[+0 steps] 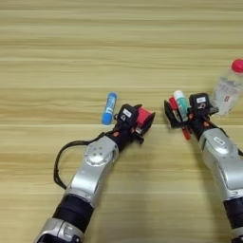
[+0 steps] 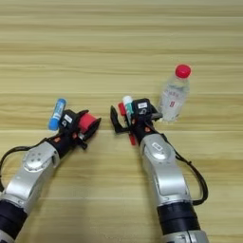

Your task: Move the objects on the table

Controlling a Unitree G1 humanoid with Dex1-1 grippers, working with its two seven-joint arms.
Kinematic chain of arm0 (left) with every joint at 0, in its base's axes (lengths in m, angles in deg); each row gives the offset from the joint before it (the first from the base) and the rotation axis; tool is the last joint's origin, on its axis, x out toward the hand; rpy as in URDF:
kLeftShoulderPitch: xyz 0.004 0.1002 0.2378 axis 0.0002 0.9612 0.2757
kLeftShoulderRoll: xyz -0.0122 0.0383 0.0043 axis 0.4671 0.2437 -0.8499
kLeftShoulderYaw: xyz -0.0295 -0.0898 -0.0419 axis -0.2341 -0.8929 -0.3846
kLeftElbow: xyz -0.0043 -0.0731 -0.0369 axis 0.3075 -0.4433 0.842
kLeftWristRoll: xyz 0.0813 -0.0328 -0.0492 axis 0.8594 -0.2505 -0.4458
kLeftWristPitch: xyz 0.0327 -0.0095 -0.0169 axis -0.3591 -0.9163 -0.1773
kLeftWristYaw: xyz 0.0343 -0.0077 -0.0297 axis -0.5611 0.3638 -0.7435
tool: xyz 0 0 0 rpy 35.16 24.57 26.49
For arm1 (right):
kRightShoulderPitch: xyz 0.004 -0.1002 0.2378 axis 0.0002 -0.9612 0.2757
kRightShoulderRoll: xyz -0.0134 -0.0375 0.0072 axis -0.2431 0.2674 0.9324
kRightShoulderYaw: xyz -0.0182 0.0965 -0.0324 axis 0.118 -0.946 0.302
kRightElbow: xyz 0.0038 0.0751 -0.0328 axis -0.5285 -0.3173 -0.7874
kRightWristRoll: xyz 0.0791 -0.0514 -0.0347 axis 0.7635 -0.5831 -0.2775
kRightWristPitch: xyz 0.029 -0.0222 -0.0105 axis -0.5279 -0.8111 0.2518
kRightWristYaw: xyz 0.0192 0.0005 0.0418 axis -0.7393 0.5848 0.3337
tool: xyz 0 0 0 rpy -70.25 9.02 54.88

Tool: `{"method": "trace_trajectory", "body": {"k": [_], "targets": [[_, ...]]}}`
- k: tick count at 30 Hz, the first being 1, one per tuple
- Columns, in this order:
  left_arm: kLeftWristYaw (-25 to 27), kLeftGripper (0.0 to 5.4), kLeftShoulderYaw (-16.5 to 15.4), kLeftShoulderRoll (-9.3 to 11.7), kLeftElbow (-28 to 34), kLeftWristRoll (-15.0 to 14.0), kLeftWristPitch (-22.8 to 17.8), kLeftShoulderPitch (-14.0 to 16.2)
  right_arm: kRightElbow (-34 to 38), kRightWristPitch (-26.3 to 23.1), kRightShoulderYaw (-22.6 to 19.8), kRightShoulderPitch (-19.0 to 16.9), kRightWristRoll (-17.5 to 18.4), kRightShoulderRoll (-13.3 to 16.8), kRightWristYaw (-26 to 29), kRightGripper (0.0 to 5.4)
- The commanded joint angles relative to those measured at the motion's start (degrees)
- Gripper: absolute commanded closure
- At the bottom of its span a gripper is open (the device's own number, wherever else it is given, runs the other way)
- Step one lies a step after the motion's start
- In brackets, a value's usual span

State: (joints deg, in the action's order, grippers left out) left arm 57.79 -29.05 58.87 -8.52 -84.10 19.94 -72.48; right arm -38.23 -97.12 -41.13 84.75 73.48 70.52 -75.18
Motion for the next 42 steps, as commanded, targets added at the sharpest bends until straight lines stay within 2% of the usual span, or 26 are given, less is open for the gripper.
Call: {"method": "trace_trajectory", "body": {"k": [1,13,20,29,33,36,42], "targets": [[-0.09,2.61,0.18,0.22,-0.41,1.18,-0.68,-0.96,0.24,-0.12,0.07,1.06,-0.38,-0.20,-0.46,0.00],[-0.72,1.52,-0.91,0.20,0.12,0.56,-0.47,-1.13,0.34,-0.11,0.17,0.93,-0.46,-0.21,-0.46,0.00],[-1.71,0.96,-5.69,0.22,3.27,-2.75,-0.60,-2.29,0.30,-0.13,0.26,0.90,-0.58,-0.24,-0.37,0.00],[-3.84,0.22,-10.75,1.46,10.30,-5.49,-2.02,-0.62,0.48,-0.23,0.44,0.82,-0.97,-0.62,-0.66,0.00],[-6.66,0.03,-12.08,2.33,10.81,-3.28,-2.60,-0.15,0.41,-0.23,0.51,0.87,-1.10,-0.76,-0.84,0.00],[-9.97,0.03,-12.55,2.82,10.86,-1.08,-3.05,1.43,0.35,-0.30,0.60,0.99,-1.21,-0.92,-1.01,0.00],[-12.71,0.03,-11.31,3.05,9.85,1.85,-4.79,4.13,0.04,-0.28,0.77,1.27,-1.44,-1.26,-1.28,0.00]]}}
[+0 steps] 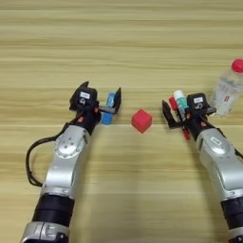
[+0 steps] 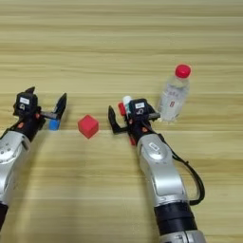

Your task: Move the objects on the table

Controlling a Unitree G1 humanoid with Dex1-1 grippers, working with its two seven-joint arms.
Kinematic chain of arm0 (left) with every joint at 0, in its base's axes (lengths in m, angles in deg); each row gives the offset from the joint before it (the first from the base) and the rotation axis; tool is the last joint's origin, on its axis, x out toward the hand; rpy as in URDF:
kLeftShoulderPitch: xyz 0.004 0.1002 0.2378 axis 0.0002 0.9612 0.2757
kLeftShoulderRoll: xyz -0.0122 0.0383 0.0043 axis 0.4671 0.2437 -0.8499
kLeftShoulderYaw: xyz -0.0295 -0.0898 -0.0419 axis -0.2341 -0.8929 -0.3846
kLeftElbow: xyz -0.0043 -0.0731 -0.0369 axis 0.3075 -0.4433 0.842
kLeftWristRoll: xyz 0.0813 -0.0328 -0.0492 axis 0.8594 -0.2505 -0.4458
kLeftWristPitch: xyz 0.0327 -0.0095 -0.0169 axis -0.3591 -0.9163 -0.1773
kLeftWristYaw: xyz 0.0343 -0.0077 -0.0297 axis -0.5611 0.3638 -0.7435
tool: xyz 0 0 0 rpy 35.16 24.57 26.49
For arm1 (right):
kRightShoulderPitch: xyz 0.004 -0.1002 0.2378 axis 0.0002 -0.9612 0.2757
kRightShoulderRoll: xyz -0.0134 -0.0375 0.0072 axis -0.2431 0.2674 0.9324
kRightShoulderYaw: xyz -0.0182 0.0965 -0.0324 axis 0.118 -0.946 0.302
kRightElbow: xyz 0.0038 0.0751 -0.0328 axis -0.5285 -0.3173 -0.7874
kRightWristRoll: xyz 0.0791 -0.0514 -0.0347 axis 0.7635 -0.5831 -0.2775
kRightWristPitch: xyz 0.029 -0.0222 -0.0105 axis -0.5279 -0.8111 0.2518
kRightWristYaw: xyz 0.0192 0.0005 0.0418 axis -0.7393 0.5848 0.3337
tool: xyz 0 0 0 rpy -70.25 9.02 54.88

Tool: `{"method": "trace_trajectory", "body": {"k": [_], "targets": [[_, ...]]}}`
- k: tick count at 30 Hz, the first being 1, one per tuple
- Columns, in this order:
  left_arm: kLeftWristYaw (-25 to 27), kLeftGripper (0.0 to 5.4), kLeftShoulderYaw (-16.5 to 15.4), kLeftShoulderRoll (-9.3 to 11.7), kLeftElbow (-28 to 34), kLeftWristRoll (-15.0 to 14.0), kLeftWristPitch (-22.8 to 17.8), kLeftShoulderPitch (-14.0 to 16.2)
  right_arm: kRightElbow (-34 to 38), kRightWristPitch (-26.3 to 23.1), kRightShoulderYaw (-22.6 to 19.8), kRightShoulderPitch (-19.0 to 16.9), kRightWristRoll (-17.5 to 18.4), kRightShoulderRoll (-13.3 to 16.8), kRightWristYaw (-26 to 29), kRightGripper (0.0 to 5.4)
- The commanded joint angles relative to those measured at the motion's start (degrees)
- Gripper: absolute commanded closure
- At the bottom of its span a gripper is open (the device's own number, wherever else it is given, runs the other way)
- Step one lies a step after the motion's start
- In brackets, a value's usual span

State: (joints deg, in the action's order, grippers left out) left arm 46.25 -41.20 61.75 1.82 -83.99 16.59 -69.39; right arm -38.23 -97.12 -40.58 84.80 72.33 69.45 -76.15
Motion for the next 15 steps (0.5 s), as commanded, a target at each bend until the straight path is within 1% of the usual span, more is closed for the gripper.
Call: {"method": "trace_trajectory", "body": {"k": [1,5,9,15], "targets": [[-1.45,0.03,0.92,0.22,-0.74,1.99,-1.70,1.30,0.02,-0.28,0.23,1.24,-0.32,-0.23,-0.35,0.00],[-1.84,0.03,1.21,0.67,-1.37,2.55,-2.58,1.94,-0.05,-0.31,0.31,1.36,-0.47,-0.45,-0.48,0.00],[-0.83,0.03,1.63,0.49,-1.93,2.24,-3.00,2.06,-0.09,-0.30,0.30,1.39,-0.56,-0.53,-0.52,0.00],[-0.85,0.03,1.57,0.46,-3.40,2.25,-2.95,1.89,-0.44,-0.45,0.15,1.54,-0.94,-0.54,-1.04,0.00]]}}
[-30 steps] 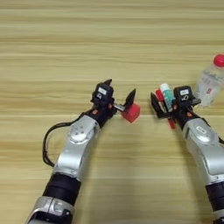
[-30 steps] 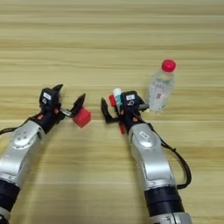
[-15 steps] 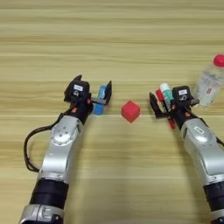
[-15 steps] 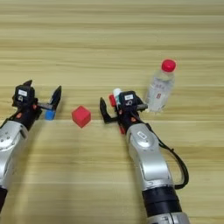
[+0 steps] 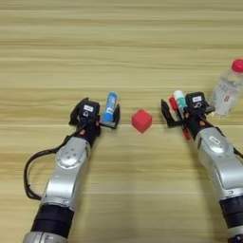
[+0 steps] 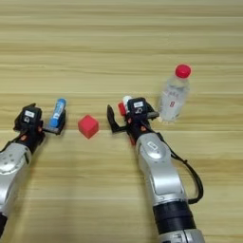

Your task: Move the objects on the table

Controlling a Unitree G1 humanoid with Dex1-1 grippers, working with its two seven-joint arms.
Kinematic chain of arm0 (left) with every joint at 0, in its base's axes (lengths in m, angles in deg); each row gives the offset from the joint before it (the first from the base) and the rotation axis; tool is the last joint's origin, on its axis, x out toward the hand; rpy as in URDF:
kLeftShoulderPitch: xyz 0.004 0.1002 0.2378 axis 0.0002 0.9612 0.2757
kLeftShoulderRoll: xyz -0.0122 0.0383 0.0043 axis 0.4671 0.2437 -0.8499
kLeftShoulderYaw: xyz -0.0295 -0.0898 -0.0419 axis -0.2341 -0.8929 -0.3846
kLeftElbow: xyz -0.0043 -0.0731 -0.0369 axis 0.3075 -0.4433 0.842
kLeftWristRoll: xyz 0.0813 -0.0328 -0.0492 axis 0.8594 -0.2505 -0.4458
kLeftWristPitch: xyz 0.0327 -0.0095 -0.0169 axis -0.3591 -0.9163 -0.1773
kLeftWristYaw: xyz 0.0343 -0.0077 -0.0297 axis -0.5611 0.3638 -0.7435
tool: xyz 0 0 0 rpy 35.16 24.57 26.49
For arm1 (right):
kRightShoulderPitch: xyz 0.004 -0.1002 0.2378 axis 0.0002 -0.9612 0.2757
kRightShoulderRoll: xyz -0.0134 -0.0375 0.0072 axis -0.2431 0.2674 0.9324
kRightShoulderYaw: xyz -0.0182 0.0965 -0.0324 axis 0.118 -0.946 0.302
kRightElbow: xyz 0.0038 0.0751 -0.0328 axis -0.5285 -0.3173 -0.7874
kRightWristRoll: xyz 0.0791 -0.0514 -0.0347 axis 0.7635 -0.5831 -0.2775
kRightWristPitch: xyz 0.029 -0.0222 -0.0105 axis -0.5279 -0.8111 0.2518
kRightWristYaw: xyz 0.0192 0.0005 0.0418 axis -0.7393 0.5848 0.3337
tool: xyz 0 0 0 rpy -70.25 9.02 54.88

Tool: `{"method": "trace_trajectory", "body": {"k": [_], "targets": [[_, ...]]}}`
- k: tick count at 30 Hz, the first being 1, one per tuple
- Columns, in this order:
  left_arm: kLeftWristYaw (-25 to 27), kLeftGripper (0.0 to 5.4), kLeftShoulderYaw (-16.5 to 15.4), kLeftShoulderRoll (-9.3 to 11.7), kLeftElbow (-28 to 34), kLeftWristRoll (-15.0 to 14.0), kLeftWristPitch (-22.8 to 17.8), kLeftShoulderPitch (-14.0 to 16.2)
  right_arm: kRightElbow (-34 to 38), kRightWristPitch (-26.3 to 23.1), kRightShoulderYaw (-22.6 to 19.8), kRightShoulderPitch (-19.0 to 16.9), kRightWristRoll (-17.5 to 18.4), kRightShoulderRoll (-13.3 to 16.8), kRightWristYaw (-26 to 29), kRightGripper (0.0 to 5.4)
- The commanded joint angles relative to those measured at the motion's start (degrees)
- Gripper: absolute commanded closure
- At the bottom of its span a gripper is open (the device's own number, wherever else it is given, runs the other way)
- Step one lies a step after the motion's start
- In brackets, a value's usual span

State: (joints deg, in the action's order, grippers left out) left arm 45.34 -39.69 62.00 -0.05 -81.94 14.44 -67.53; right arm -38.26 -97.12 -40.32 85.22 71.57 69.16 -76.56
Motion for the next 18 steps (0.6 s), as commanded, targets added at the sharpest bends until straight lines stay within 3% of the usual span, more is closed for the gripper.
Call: {"method": "trace_trajectory", "body": {"k": [1,18], "targets": [[0.07,0.03,-0.01,0.25,-1.94,0.16,-0.69,-0.07,-0.45,-0.46,-0.12,1.14,-0.19,-0.29,-0.70,0.00],[-1.11,0.12,0.22,0.84,-8.62,1.46,-1.54,-0.49,-0.13,-0.69,0.00,1.22,0.01,-0.59,-1.10,0.00]]}}
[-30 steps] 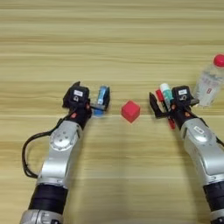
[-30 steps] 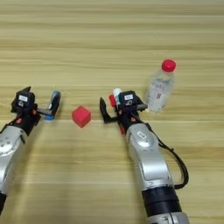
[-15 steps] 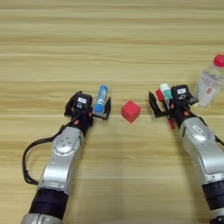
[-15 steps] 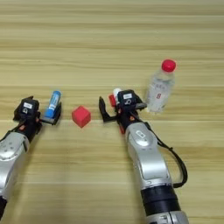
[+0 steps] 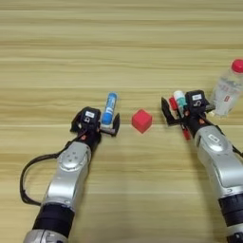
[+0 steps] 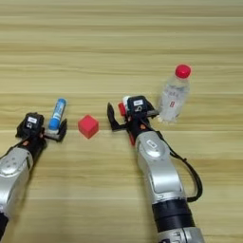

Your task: Move the objects on the table

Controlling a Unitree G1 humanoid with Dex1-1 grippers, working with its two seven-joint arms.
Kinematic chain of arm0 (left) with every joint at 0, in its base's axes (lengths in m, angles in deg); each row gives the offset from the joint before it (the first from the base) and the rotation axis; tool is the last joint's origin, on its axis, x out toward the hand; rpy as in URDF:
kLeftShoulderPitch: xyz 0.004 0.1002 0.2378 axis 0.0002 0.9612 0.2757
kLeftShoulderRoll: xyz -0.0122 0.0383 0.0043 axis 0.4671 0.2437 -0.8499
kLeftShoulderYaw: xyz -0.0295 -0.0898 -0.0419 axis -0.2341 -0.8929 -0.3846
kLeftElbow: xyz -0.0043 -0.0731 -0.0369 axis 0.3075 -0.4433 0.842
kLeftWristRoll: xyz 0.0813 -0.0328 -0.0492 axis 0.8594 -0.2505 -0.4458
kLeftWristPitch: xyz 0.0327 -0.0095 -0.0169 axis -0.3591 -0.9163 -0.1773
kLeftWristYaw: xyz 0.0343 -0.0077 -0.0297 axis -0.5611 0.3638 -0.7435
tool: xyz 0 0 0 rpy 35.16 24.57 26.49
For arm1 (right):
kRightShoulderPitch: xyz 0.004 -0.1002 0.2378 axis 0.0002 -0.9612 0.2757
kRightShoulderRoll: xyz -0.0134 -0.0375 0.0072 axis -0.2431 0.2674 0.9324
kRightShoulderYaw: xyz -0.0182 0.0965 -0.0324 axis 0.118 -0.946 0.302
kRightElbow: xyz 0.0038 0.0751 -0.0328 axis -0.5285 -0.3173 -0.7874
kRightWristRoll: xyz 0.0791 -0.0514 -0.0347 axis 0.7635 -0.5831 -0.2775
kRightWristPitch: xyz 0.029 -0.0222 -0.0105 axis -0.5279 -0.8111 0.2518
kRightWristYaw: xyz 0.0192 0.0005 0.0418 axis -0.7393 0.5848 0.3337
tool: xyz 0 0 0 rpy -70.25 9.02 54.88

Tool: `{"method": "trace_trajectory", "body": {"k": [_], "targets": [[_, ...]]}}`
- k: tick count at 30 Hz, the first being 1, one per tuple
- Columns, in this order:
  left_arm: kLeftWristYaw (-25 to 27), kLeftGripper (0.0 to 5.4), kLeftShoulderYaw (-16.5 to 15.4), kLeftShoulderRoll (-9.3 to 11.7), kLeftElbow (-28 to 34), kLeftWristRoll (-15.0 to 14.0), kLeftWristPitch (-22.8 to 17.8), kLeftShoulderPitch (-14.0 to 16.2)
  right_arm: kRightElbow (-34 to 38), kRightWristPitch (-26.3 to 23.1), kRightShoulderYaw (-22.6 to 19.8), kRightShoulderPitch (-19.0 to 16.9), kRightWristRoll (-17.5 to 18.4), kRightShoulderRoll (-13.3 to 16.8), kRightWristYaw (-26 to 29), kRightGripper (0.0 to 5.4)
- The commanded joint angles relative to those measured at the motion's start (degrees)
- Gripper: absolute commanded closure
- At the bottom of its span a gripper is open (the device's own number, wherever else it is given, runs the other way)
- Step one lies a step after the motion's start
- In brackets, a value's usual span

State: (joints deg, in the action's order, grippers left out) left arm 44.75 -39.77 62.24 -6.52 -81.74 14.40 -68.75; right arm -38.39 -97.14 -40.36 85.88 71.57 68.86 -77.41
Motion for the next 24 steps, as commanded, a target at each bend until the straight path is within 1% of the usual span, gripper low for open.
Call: {"method": "trace_trajectory", "body": {"k": [1,5,6,11,15,24], "targets": [[-0.54,0.24,0.31,0.62,-2.35,1.27,-1.42,0.75,0.04,-0.68,0.04,0.56,0.00,-0.30,-0.26,0.00],[-0.24,0.68,0.56,0.54,-2.50,1.02,-1.02,0.99,0.09,-0.74,0.00,0.56,-0.02,-0.33,-0.25,0.00],[-0.15,0.89,0.58,0.52,-2.52,0.92,-0.91,1.01,0.09,-0.74,-0.01,0.57,-0.01,-0.33,-0.25,0.00],[0.39,1.56,0.64,0.52,-2.29,0.59,-0.49,1.26,0.31,-0.84,0.02,0.48,-0.05,-0.39,-0.30,0.00],[0.79,1.93,0.72,0.52,-2.11,0.52,-0.33,1.42,0.38,-0.88,0.03,0.46,-0.09,-0.41,-0.32,0.00],[1.33,3.03,0.75,0.68,-2.19,0.40,0.10,1.48,0.29,-0.81,0.07,0.47,-0.17,-0.48,-0.39,0.00]]}}
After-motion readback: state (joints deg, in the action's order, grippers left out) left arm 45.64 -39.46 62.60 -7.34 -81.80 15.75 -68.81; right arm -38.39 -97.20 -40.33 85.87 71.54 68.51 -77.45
